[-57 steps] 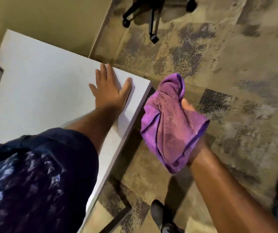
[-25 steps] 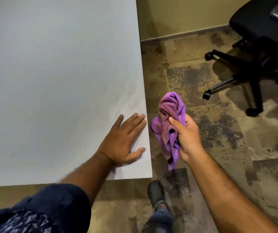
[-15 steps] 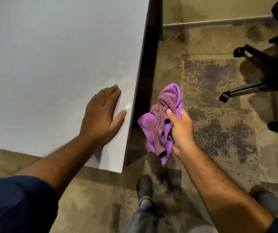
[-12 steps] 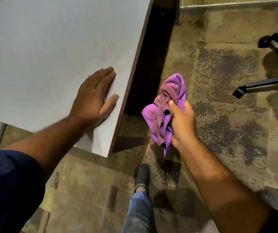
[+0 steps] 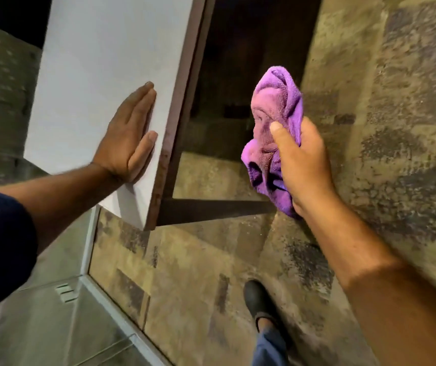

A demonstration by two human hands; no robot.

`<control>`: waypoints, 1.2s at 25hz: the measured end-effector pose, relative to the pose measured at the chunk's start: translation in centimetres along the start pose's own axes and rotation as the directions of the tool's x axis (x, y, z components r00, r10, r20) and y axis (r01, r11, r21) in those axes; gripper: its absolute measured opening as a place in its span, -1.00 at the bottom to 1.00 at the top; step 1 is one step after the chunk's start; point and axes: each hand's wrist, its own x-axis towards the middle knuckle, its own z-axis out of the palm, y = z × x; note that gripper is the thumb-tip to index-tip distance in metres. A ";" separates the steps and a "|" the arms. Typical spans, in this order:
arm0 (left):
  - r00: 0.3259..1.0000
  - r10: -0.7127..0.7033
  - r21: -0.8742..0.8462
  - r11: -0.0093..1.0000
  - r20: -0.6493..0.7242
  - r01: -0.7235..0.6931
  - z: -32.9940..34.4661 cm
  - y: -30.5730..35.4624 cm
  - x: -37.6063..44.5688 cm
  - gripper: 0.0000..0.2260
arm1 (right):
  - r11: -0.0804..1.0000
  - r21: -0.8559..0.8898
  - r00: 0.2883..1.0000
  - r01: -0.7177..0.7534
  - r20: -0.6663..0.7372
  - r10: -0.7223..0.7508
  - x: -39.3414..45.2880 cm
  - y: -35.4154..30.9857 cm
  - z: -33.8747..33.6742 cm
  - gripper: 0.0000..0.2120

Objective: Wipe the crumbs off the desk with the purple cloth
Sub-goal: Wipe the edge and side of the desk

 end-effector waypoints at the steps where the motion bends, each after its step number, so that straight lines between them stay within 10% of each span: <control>1: 1.000 -0.001 -0.002 1.000 -0.004 0.001 0.0 0.2 0.0 -0.28 | 0.999 -0.001 0.999 0.042 0.020 -0.042 0.0 0.1 0.7 -0.78; 9: 0.999 0.000 -0.090 0.996 -0.043 -0.004 0.8 -0.4 -0.1 -0.43 | 0.865 -0.164 0.880 0.475 0.095 -0.465 -1.8 -1.1 13.1 -0.69; 13: 0.999 -0.035 -0.313 0.949 -0.029 0.024 0.8 -0.8 0.4 -0.45 | 0.872 -0.119 0.878 0.475 -0.007 -0.479 -4.7 1.0 14.8 -0.63; 20: 0.991 0.057 -0.151 0.986 -0.118 -0.075 1.4 -1.5 -0.1 -0.47 | 0.881 -0.073 0.884 0.467 0.069 -0.462 -14.3 7.1 14.0 -0.60; 26: 0.993 0.011 -0.141 0.990 -0.120 -0.028 1.2 -0.9 -0.6 -0.42 | 0.911 -0.092 0.855 0.401 0.395 -0.336 -23.2 11.4 12.5 -0.58; 30: 0.991 0.016 -0.133 0.991 -0.136 -0.034 1.3 -1.2 -0.7 -0.45 | 0.981 -0.014 0.980 0.192 0.063 -0.191 -22.2 9.9 11.6 -0.50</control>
